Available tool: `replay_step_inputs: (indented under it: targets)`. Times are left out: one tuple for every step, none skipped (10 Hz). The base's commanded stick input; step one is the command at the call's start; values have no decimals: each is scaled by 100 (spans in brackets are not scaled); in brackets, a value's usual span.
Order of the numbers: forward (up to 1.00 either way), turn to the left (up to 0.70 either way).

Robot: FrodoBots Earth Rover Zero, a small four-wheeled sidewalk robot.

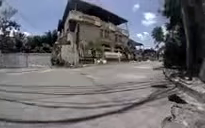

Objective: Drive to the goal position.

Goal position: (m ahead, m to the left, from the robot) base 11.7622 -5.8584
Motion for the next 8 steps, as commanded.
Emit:
replay_step_inputs:
  targets:
    - [100, 4]
    - [100, 4]
    - [100, 4]
    - [100, 3]
    - [100, 0]
    - [100, -36]
    - [100, -36]
    - [100, -36]
